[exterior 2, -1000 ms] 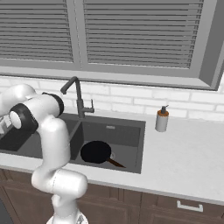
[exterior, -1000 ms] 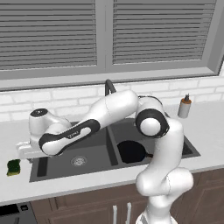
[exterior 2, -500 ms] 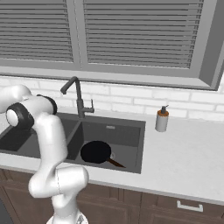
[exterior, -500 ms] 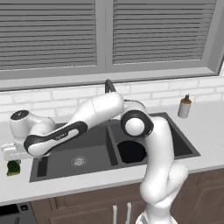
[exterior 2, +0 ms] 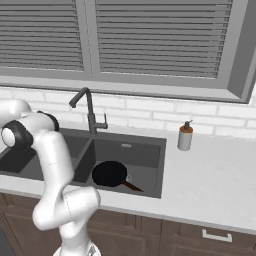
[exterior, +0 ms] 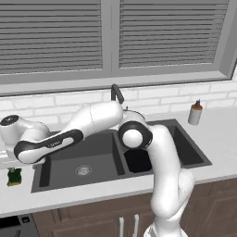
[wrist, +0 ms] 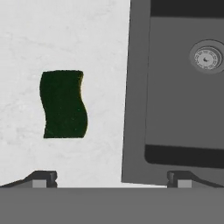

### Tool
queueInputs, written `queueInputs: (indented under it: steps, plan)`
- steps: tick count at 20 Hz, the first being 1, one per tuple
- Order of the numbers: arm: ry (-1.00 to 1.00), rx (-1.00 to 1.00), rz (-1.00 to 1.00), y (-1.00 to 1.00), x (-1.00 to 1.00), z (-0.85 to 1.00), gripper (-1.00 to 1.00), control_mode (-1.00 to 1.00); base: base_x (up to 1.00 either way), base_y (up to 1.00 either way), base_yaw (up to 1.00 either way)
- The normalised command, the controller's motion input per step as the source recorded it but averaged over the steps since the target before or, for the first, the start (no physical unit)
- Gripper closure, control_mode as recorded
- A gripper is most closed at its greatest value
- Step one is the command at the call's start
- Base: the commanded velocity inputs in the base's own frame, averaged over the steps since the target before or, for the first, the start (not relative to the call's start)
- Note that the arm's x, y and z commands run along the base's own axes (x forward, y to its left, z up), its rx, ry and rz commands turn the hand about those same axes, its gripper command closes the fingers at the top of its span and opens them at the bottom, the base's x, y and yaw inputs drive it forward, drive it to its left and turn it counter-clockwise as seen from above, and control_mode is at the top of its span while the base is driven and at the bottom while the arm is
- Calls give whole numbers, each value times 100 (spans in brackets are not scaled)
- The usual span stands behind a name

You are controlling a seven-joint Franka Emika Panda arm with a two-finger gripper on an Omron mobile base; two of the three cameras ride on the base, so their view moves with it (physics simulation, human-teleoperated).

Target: Pick the pan and sponge and place them into the sink. Then turn on the water.

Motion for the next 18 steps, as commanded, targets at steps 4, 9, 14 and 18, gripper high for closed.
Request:
queueInputs:
  steps: [4,9,14,18]
  plan:
    - [0,0,0,22,22,-9,-100,-100,0,0,0]
    - [0,0,0,35,32,-17,-100,-100,0,0,0]
    - [0,0,0,35,46,-15,-100,-100,0,0,0]
    - [0,0,0,24,19,-15,-100,-100,0,0,0]
